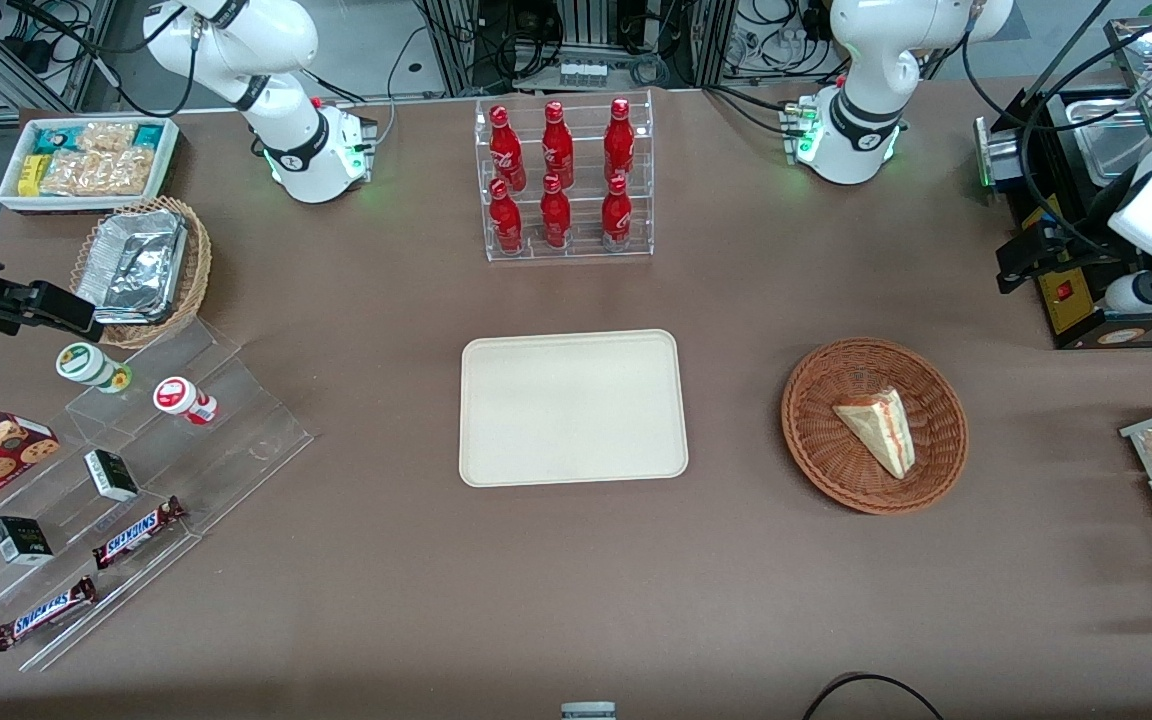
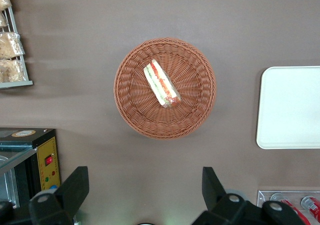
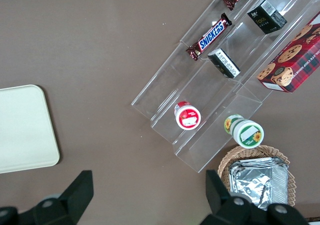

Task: Place sandwich from basket to tray
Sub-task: 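Move the left gripper over the wicker basket above the wrapped sandwich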

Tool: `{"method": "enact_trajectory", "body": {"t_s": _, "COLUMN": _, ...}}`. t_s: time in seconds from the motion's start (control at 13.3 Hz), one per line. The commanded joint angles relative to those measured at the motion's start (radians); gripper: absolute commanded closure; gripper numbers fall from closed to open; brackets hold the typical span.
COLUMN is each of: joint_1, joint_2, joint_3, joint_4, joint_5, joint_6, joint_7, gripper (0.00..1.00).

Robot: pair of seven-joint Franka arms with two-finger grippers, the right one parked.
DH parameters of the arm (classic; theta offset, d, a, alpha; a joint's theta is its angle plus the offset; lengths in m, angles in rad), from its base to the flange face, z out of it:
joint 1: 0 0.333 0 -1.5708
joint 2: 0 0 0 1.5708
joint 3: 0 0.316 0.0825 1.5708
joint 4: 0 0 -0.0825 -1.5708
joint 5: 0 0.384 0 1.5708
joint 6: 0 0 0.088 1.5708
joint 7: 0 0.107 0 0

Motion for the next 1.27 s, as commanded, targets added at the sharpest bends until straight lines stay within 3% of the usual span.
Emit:
{"method": "enact_trajectory", "body": {"t_s": 0.0, "joint_1": -0.005, "joint_2": 0.009, "joint_3": 0.005, "joint_4": 0.007, "joint_5": 0.006, "joint_6": -0.01, "joint_7": 0.016, "gripper": 0.0}}
{"method": "enact_trajectory", "body": {"t_s": 0.38, "joint_1": -0.008, "joint_2": 0.067, "joint_3": 0.005, "joint_4": -0.042, "joint_5": 0.013, "joint_6": 0.057, "joint_7": -0.001, "gripper": 0.0}}
{"method": "enact_trajectory", "body": {"t_s": 0.6, "joint_1": -0.008, "joint_2": 0.026, "joint_3": 0.003, "joint_4": -0.261, "joint_5": 0.017, "joint_6": 0.29, "joint_7": -0.083, "gripper": 0.0}}
{"method": "enact_trajectory", "body": {"t_s": 0.97, "joint_1": -0.011, "joint_2": -0.003, "joint_3": -0.03, "joint_4": -0.588, "joint_5": 0.02, "joint_6": 0.728, "joint_7": -0.422, "gripper": 0.0}}
{"method": "enact_trajectory", "body": {"t_s": 1.2, "joint_1": -0.011, "joint_2": 0.007, "joint_3": -0.035, "joint_4": -0.723, "joint_5": 0.031, "joint_6": 0.884, "joint_7": -0.461, "gripper": 0.0}}
